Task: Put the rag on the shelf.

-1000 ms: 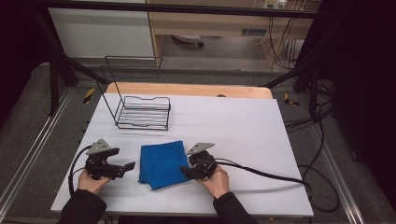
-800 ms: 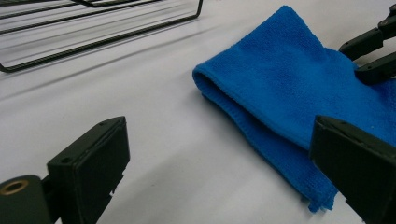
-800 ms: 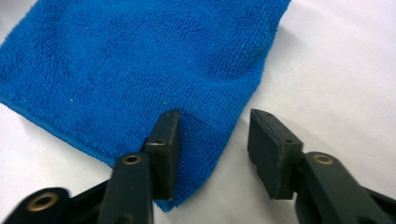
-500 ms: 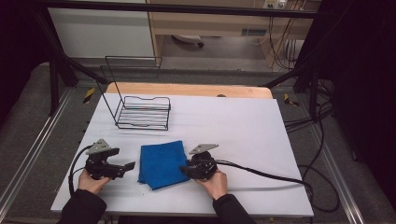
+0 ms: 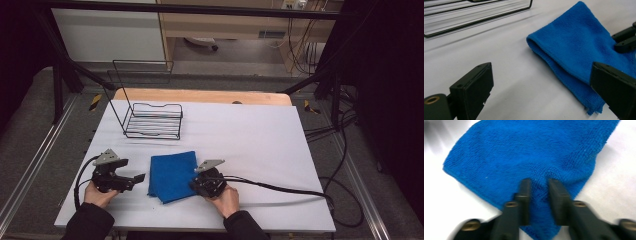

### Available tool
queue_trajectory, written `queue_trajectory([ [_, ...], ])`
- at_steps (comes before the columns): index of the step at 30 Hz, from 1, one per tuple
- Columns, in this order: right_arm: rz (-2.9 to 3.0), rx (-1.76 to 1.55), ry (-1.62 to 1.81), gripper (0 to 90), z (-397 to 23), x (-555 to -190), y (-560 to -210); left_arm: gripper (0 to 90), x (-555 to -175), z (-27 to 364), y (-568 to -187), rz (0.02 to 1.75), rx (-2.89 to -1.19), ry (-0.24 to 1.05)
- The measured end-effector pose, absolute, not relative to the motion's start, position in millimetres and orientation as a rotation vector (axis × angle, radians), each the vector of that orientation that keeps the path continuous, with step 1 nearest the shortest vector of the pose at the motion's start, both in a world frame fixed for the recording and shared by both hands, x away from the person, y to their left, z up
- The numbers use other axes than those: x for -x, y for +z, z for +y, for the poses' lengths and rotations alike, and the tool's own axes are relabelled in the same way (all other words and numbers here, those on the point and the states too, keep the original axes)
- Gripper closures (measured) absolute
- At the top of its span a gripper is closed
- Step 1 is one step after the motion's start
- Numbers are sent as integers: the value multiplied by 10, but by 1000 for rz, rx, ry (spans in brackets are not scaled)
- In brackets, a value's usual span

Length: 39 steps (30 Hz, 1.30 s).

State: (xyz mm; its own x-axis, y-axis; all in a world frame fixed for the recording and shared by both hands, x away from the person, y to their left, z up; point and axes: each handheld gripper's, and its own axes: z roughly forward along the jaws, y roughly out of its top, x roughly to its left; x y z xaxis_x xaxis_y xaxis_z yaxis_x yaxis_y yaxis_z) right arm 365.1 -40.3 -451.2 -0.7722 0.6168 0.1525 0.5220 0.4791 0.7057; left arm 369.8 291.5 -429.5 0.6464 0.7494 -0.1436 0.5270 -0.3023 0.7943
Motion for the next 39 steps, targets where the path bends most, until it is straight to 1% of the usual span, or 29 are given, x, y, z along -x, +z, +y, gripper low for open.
queue_trajectory([
  [2, 2597, -1041, 1179, 859, -398, -3648, -4509, 52, -3695, 2916, -4290, 993, -1986, 323],
  [4, 2603, -1060, 1181, 871, -406, -3661, -4493, 52, -3692, 2920, -4287, 993, -1985, 323],
  [11, 2528, -1088, 1207, 871, -506, -3651, -4286, 52, -3694, 2931, -4286, 994, -1980, 321],
  [14, 2524, -1130, 1184, 864, -550, -3668, -4292, 52, -3693, 2922, -4288, 993, -1982, 320],
  [16, 2510, -1155, 1166, 832, -568, -3669, -4336, 52, -3694, 2925, -4289, 994, -1985, 317],
  [21, 2474, -1108, 1106, 576, -613, -3660, -4355, 52, -3693, 2933, -4287, 994, -1981, 317],
  [23, 2488, -1108, 1094, 550, -633, -3661, -4391, 54, -3694, 2923, -4290, 996, -1986, 309],
  [25, 2518, -1131, 1094, 549, -645, -3661, -4476, 55, -3692, 2907, -4291, 995, -1990, 306],
  [27, 2508, -1122, 1125, 607, -655, -3644, -4507, 55, -3687, 2896, -4287, 993, -1989, 306],
  [30, 2543, -1180, 1169, 785, -636, -3629, -4505, 55, -3691, 2896, -4291, 996, -1988, 302],
  [31, 2539, -1178, 1179, 815, -629, -3620, -4514, 55, -3692, 2899, -4293, 999, -1988, 300],
  [33, 2533, -1230, 1190, 844, -626, -3605, -4498, 55, -3693, 2905, -4293, 1000, -1986, 297],
  [37, 2512, -1338, 1297, 854, -620, -3531, -4416, 56, -3698, 2910, -4293, 1002, -1982, 295],
  [39, 2497, -1349, 1294, 855, -609, -3477, -4370, 55, -3698, 2907, -4294, 1002, -1984, 295],
])
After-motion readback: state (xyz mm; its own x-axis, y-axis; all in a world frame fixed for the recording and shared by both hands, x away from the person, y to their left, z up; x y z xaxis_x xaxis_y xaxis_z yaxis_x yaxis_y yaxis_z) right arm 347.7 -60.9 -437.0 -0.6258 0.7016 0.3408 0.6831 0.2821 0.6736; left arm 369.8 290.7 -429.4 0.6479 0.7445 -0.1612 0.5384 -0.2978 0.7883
